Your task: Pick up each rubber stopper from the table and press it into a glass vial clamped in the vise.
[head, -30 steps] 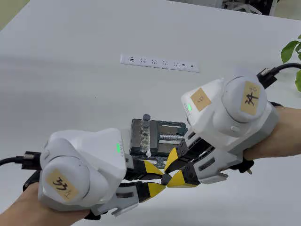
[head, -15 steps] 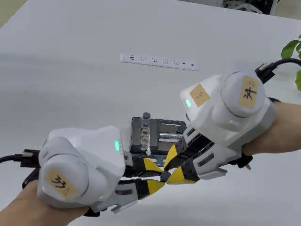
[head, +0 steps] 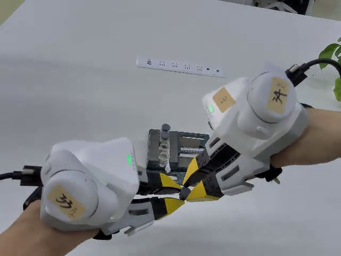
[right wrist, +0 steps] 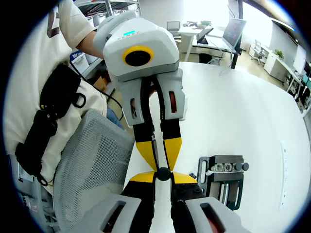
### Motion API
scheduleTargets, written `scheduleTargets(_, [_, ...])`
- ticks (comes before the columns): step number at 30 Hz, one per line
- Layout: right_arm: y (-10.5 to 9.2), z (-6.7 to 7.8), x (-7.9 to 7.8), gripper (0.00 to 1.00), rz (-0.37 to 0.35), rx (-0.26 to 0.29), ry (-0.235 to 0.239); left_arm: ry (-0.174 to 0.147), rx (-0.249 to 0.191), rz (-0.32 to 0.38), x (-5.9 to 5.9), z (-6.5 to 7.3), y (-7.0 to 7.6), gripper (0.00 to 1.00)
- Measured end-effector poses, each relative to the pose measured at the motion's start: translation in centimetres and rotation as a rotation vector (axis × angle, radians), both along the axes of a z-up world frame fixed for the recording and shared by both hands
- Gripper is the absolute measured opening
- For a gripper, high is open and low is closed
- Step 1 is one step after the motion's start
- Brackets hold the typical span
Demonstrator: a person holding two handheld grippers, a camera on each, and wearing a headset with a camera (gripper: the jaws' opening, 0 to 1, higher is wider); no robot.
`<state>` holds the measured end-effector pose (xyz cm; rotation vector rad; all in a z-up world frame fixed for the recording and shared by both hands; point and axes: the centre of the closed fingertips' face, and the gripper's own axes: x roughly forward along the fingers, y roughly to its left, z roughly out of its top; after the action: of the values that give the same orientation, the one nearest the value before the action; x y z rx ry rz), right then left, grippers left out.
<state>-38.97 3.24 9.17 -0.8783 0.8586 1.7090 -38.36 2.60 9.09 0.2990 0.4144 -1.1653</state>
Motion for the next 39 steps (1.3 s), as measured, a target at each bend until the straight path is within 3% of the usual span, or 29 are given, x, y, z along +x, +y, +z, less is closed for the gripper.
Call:
scheduleTargets(5, [-0.3, -0.2, 0.7, 0.06, 0.001, -0.014, -0.025, 0.013, 0.014, 0.066, 0.8, -0.9, 0.8, 0.39])
scheduleTargets(8, [-0.5, -0.4, 1.0, 0.06, 0.006, -0.027, -0.041, 0.050, 0.002, 0.151, 1.7, -1.5, 1.7, 0.57])
scheduleTargets(11, [-0.5, -0.5, 1.2, 0.06, 0.006, -0.029, -0.043, 0.058, 0.001, 0.211, 2.4, -1.9, 2.5, 0.79])
scheduleTargets(13, [-0.5, -0.7, 1.4, 0.06, 0.001, -0.031, -0.042, 0.084, 0.005, 0.266, 2.8, -2.3, 3.2, 0.90])
scheduleTargets(15, [-0.4, -0.7, 1.6, 0.06, 0.001, -0.030, -0.049, 0.072, -0.006, 0.289, 3.3, -2.2, 3.7, 0.99])
scheduleTargets(18, [-0.4, -0.8, 1.8, 0.06, 0.002, -0.033, -0.054, 0.092, -0.013, 0.316, 3.6, -2.2, 4.3, 0.99])
scheduleTargets(20, [-0.4, -0.8, 1.9, 0.06, 0.005, -0.031, -0.058, 0.082, -0.011, 0.317, 3.7, -2.3, 4.8, 0.99])
scheduleTargets(29, [-0.3, -1.2, 2.7, 0.06, 0.017, -0.038, -0.070, 0.098, -0.014, 0.349, 4.0, -2.9, 6.0, 0.99])
scheduleTargets(39, [0.1, -1.9, 5.2, 0.06, 0.043, -0.064, -0.108, 0.110, -0.022, 0.390, 3.7, -3.7, 7.3, 0.99])
